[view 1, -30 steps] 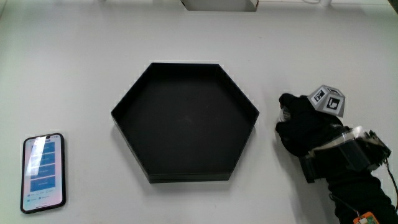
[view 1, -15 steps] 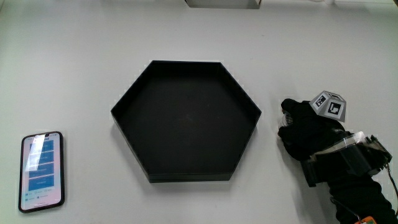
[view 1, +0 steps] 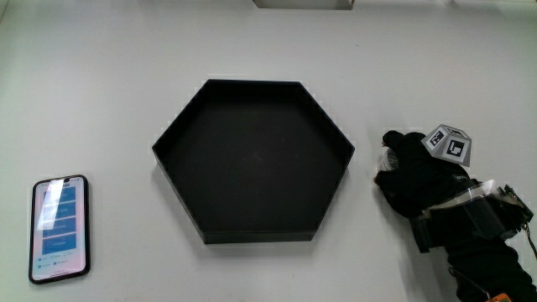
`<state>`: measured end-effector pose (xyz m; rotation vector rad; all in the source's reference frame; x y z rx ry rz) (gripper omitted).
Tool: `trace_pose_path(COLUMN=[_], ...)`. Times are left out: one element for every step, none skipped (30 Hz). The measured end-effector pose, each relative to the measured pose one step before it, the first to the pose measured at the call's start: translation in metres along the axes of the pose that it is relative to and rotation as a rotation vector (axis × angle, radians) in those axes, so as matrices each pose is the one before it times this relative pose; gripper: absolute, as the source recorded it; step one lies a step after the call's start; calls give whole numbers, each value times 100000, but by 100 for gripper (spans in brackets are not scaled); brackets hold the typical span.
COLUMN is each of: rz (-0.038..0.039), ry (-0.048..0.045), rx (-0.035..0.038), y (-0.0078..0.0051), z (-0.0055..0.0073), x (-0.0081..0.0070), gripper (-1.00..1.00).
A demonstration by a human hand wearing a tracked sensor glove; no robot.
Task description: Place paper clip on desk
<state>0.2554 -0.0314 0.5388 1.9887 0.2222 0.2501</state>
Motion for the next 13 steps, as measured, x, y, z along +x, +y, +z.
trace_pose_path(rz=[-195, 534, 2277, -1114, 3063, 41, -816, 173, 1128, -247, 390, -590, 674], ry=[-1143, 1043, -415, -111, 2127, -47, 519, 639, -170, -727, 418, 308, 81], rx=[-1496, -1384, 627, 4619, 4502, 9462, 1680, 275, 666, -183, 551, -1494, -243], y=[-68, -286, -284, -117, -771, -647, 22, -251, -341, -102, 27, 146, -182], z=[35, 41, 52, 101, 289, 409, 193, 292, 317, 137, 27, -62, 52], x=[-71, -82, -58, 320, -64, 31, 237, -105, -293, -134, -34, 10, -209], gripper=[-80, -87, -93, -100, -100, -100, -100, -100, -100, -100, -100, -100, -100])
